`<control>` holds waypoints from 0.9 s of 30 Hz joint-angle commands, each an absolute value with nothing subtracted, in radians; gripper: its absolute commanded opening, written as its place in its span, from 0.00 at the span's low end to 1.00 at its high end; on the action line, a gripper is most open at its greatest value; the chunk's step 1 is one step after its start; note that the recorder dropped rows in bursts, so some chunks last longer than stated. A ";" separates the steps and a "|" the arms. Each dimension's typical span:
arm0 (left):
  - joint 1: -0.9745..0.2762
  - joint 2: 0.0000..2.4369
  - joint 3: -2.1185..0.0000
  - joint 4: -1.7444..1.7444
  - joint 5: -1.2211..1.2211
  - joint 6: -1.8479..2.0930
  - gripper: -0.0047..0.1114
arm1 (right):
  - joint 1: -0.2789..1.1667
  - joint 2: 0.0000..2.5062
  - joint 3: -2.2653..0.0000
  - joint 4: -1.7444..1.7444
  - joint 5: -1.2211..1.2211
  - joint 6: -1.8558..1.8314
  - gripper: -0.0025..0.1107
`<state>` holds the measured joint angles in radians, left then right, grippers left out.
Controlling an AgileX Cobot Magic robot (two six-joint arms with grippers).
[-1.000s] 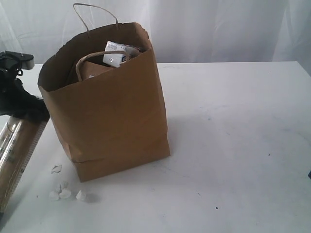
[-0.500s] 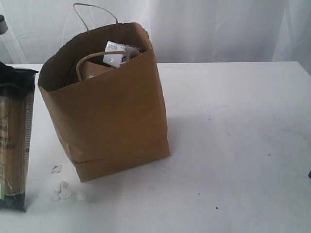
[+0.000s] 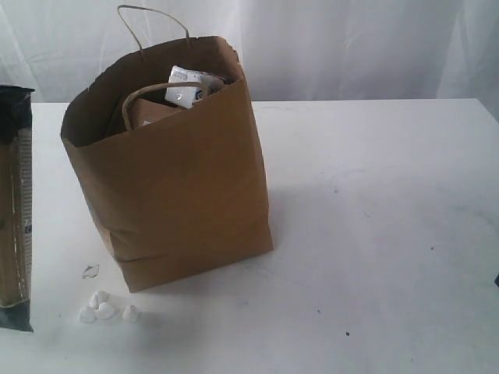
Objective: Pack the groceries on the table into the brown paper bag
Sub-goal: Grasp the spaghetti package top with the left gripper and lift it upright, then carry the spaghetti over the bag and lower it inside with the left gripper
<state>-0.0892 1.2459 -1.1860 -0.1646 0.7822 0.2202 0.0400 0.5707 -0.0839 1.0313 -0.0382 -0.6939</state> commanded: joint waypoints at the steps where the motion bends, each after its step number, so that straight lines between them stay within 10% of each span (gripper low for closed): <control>1: -0.090 1.189 -1.229 -0.169 0.797 0.212 0.04 | 0.043 0.574 -0.080 1.027 -0.051 -0.692 0.02; 27: -0.090 1.170 -1.805 -0.770 0.669 0.449 0.04 | 0.043 0.574 -0.080 1.027 -0.053 -0.692 0.02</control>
<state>-0.0892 1.1704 -1.7854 -0.6226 0.7810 0.3892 0.0400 0.5707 -0.0839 1.0313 -0.0407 -0.6939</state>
